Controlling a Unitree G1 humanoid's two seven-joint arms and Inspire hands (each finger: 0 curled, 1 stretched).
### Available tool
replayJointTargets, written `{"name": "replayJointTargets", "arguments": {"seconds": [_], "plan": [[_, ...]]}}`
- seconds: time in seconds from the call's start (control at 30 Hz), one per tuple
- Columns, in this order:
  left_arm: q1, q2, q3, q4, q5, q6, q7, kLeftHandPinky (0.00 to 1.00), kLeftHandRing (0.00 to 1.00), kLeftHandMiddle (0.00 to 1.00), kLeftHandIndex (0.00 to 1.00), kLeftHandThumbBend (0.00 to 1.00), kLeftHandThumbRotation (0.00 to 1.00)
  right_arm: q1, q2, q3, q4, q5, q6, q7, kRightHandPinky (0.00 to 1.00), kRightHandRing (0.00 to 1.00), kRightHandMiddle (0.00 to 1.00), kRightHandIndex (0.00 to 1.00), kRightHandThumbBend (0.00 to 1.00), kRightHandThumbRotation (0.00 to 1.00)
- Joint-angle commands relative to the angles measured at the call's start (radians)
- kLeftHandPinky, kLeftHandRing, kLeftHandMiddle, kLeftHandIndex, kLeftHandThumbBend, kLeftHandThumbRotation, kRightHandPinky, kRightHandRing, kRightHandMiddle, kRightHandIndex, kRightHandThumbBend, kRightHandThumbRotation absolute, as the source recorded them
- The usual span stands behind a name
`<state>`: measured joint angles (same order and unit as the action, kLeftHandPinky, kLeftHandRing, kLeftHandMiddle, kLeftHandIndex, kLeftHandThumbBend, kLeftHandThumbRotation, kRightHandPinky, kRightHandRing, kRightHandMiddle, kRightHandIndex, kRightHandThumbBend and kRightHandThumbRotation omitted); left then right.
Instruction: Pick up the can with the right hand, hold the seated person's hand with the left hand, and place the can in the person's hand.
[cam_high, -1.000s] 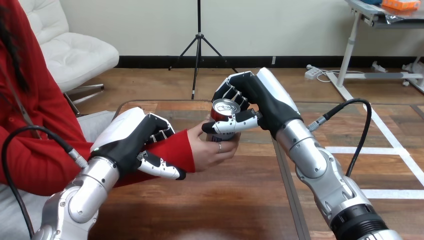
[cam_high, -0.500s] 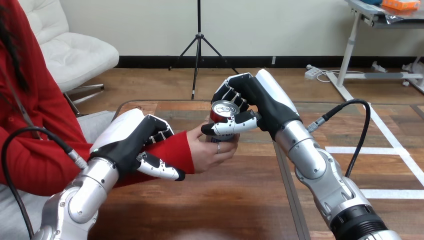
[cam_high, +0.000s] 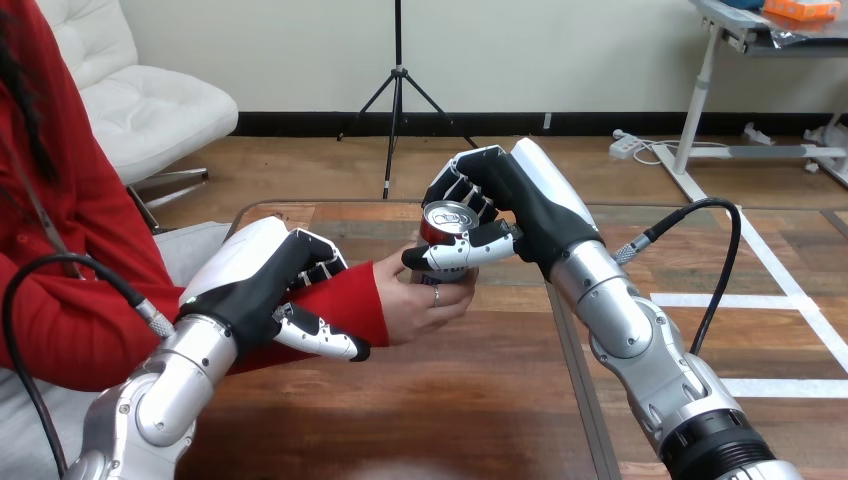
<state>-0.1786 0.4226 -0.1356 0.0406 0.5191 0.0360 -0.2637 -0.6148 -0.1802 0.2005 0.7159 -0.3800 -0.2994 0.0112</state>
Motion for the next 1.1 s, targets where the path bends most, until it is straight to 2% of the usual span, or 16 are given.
{"name": "replayJointTargets", "arguments": {"seconds": [0.0,0.13,0.17,0.3,0.4,0.47,0.67,0.8,0.97,1.07], "plan": [[-0.259,-0.053,0.038,-0.134,-0.088,-0.072,0.038,0.30,0.38,0.46,0.47,0.74,0.00,-0.037,0.029,0.023,-0.071,0.006,0.011,0.024,0.32,0.38,0.43,0.46,0.80,0.14],[-0.250,-0.047,0.039,-0.137,-0.100,-0.081,0.026,0.37,0.47,0.54,0.54,0.76,0.00,-0.029,0.020,0.025,-0.086,0.002,0.032,0.039,0.39,0.46,0.51,0.53,0.88,0.34],[-0.248,-0.045,0.038,-0.139,-0.100,-0.081,0.025,0.40,0.51,0.57,0.57,0.77,0.00,-0.027,0.019,0.026,-0.089,0.002,0.035,0.041,0.42,0.50,0.54,0.56,0.91,0.43],[-0.233,-0.041,0.037,-0.150,-0.115,-0.075,0.008,0.45,0.58,0.62,0.63,0.76,0.02,-0.014,0.010,0.024,-0.113,0.004,0.062,0.061,0.48,0.58,0.61,0.62,0.96,0.57],[-0.220,-0.042,0.038,-0.157,-0.125,-0.069,0.002,0.49,0.62,0.66,0.68,0.76,0.09,-0.004,0.003,0.020,-0.129,0.011,0.079,0.080,0.53,0.63,0.66,0.68,0.98,0.68],[-0.211,-0.042,0.038,-0.161,-0.128,-0.069,0.003,0.51,0.65,0.69,0.71,0.78,0.17,0.003,0.001,0.015,-0.139,0.020,0.085,0.092,0.58,0.68,0.71,0.73,0.99,0.77],[-0.161,-0.041,0.029,-0.179,-0.099,-0.071,0.030,0.54,0.68,0.72,0.75,0.81,0.29,0.032,-0.008,-0.016,-0.166,0.066,0.098,0.132,0.65,0.75,0.76,0.81,1.00,0.88],[-0.132,-0.039,0.021,-0.189,-0.074,-0.076,0.053,0.55,0.70,0.73,0.75,0.80,0.36,0.049,-0.014,-0.028,-0.180,0.086,0.095,0.142,0.67,0.76,0.78,0.84,1.00,0.94],[-0.089,-0.046,0.015,-0.192,-0.059,-0.091,0.082,0.56,0.70,0.73,0.75,0.70,0.38,0.074,-0.022,-0.042,-0.199,0.113,0.081,0.147,0.67,0.76,0.78,0.85,1.00,0.97],[-0.051,-0.050,0.011,-0.177,-0.053,-0.120,0.107,0.57,0.70,0.73,0.74,0.64,0.39,0.098,-0.026,-0.055,-0.216,0.135,0.081,0.148,0.67,0.76,0.78,0.85,1.00,0.99]]}}
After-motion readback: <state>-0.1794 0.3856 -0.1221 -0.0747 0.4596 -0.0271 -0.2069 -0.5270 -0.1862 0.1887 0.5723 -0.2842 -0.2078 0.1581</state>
